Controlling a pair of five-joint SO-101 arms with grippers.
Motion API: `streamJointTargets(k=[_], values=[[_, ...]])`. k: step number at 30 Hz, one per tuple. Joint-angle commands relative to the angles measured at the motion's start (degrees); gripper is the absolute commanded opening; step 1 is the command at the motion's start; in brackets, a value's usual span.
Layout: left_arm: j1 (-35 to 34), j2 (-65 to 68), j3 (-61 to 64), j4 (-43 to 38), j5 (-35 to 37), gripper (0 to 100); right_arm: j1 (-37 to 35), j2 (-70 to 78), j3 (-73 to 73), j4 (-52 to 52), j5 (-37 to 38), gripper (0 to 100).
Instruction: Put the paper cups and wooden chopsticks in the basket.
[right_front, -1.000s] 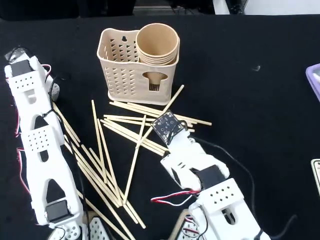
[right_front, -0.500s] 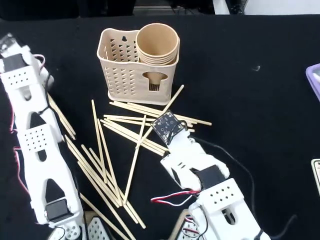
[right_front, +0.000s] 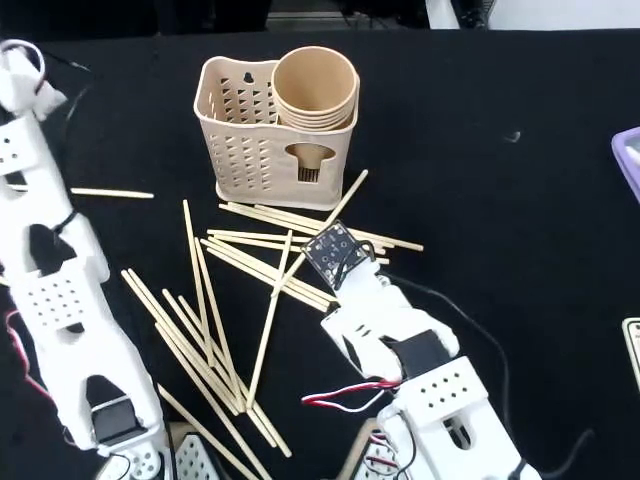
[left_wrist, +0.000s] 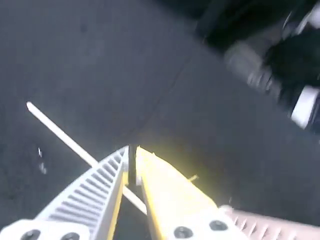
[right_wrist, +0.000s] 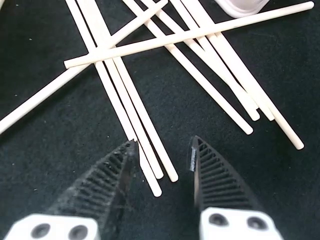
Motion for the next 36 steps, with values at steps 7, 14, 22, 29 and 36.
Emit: streamJointTargets(k=[7, 14, 22, 29, 36], values=[[-5.41, -3.78, 26.51, 0.18, -0.09, 4, -0.79, -1.27, -1.01, 0.35, 0.18, 17.2], [-16.84, -14.51, 52.62, 0.18, -3.16, 24, -0.79, -1.27, -1.01, 0.18, 0.18, 17.2], [-27.03, -24.35, 81.10, -18.55, -7.12, 21, -0.79, -1.27, -1.01, 0.00, 0.18, 17.2], [-29.93, -24.70, 91.91, -32.35, -6.77, 21, -0.79, -1.27, -0.22, -0.09, 0.18, 17.2], [-29.49, -24.70, 101.76, -44.31, -6.59, 19, -0.79, -1.27, -0.22, -0.09, 0.18, 17.2]])
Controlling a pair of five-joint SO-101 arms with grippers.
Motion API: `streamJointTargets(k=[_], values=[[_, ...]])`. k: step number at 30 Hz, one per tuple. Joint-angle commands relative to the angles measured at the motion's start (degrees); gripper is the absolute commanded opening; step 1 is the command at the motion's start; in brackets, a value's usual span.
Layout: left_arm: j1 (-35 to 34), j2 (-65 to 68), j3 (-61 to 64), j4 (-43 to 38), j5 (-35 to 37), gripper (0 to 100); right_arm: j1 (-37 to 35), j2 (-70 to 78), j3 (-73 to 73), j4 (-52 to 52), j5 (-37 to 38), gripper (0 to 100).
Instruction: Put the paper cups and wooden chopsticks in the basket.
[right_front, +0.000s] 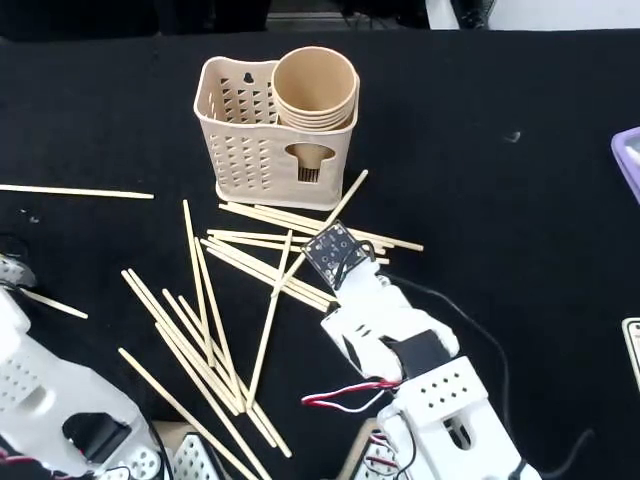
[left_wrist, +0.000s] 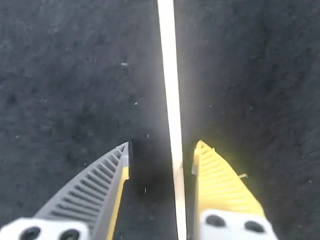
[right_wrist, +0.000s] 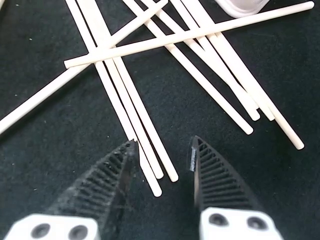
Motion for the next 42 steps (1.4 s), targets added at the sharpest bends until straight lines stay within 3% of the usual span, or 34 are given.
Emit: streamJointTargets(k=[1, 4, 9, 18, 25, 30, 42], values=[[-0.04, -1.93, 3.21, -6.42, 0.00, 16, -0.79, -1.27, -0.22, -0.09, 0.18, 17.2], [-0.04, -1.93, 4.44, -6.77, 3.52, 2, -0.79, -1.27, -0.22, -0.09, 0.18, 17.2], [1.19, -2.64, 4.62, -5.80, 5.98, 3, -0.79, -1.27, -0.22, -0.09, 0.18, 17.2], [12.79, -16.18, -13.05, 17.05, 7.74, 3, -0.79, -1.27, -0.22, -0.09, 0.18, 17.2], [26.07, -33.76, -22.29, 17.41, 8.26, 3, -0.79, -1.27, -0.22, -0.09, 0.18, 17.2], [38.02, -40.88, -22.55, 5.98, 8.35, 3, -0.79, -1.27, -0.22, -0.09, 0.18, 17.2], [53.41, -40.18, -5.58, -43.78, 7.91, 3, -0.79, -1.27, -0.13, -0.09, 0.18, 17.2]])
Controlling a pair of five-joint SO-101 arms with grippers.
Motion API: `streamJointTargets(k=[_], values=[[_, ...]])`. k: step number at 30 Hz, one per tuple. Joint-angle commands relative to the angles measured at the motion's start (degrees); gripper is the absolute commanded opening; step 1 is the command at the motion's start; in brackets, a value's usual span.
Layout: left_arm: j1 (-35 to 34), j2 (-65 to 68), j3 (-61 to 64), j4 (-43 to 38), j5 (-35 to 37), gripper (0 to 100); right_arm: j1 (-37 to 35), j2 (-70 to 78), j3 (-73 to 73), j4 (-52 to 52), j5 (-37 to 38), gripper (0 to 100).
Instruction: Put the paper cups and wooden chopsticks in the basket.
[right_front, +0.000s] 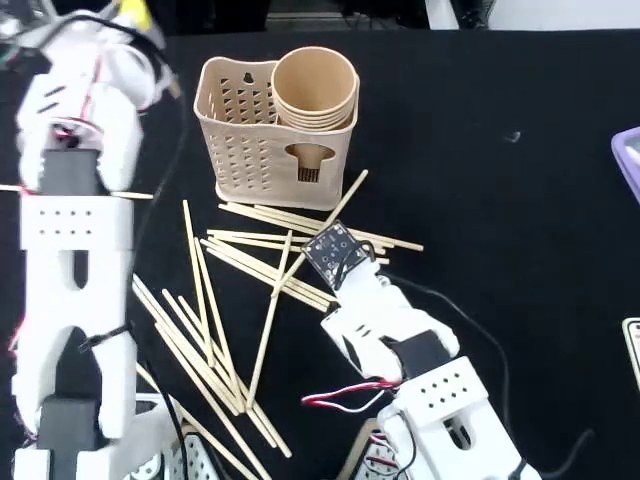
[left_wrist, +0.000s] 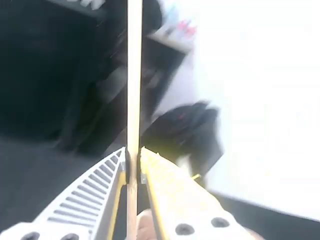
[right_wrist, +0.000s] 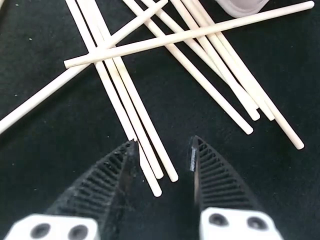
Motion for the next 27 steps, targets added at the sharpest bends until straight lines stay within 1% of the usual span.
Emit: streamJointTargets(k=[1, 3, 5, 7, 9, 13, 16, 19, 24, 27], values=[[3.30, -0.88, 3.56, -13.98, 0.09, 3, -0.79, -1.27, -0.13, -0.09, 0.18, 17.2], [4.70, 0.79, 5.85, -20.22, -0.70, 3, -0.79, -1.27, -0.13, -0.18, 0.18, 17.2], [6.55, 3.43, 6.90, -24.70, -5.01, 3, -0.79, -1.27, -0.13, -0.18, 0.18, 17.2], [8.22, 6.59, 7.60, -26.64, -10.29, 3, -0.79, -1.27, -0.13, -0.18, 0.18, 17.2], [8.75, 9.05, 7.78, -26.81, -13.54, 3, -0.79, -1.27, -0.13, -0.18, 0.18, 17.2], [8.75, 11.16, 9.27, -26.64, -14.07, 3, -0.79, -1.27, -0.13, -0.18, 0.26, 17.3], [8.75, 9.85, 11.82, -26.90, -14.07, 3, -0.79, -1.27, -0.13, -0.18, 0.35, 17.3], [8.75, 8.62, 14.11, -26.90, -13.98, 3, -0.79, -1.27, -0.13, -0.18, 2.11, 17.2], [8.75, 6.95, 16.57, -26.81, -13.98, 3, -0.79, -1.27, -0.13, -0.18, 2.11, 17.2], [8.75, 6.33, 16.92, -26.64, -13.71, 7, -0.79, -1.27, 0.22, -0.18, 2.11, 17.2]])
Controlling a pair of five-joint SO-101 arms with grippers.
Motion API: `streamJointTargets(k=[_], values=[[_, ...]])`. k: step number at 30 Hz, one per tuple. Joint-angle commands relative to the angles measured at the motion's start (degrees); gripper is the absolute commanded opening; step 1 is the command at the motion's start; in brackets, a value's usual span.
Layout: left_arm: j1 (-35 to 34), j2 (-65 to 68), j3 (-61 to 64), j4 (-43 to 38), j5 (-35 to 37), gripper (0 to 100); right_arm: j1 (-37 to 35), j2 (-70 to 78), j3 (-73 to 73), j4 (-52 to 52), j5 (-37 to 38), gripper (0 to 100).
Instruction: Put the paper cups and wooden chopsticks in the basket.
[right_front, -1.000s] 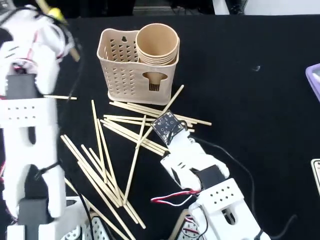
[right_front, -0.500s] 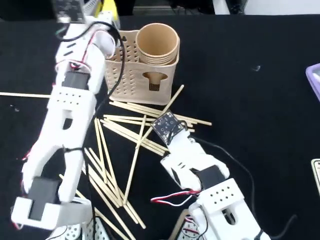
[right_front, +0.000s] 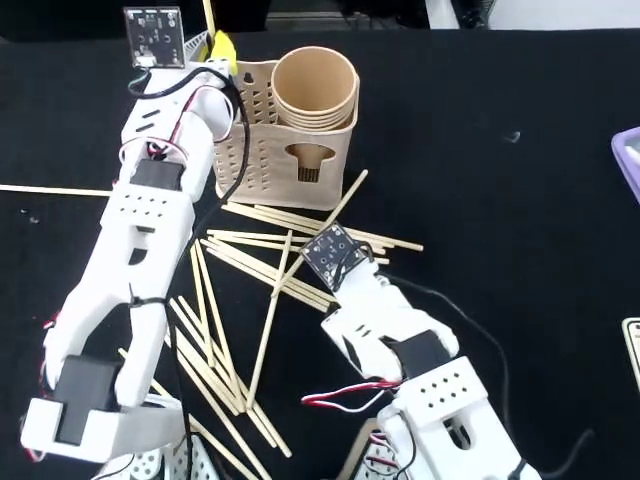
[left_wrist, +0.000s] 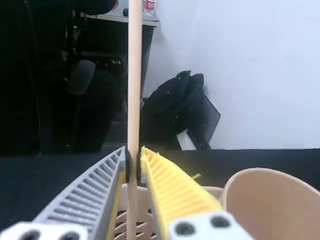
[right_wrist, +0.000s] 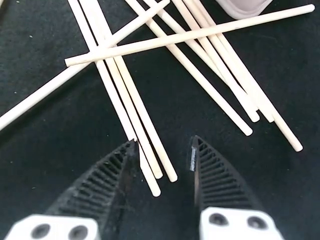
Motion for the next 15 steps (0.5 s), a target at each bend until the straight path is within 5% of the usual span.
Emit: streamJointTargets(k=[1, 12, 15], values=[[0.57, -3.34, -0.48, -0.97, 0.88, 9, -0.79, -1.27, 0.04, -0.18, 0.70, 17.3], [-0.66, -4.66, -0.40, -0.62, 4.66, 9, -0.62, -1.27, 0.66, -1.49, 0.70, 17.2], [-3.74, -9.85, -1.89, 4.92, 4.75, 9, -0.70, -1.27, 0.66, -1.58, 0.70, 17.2]])
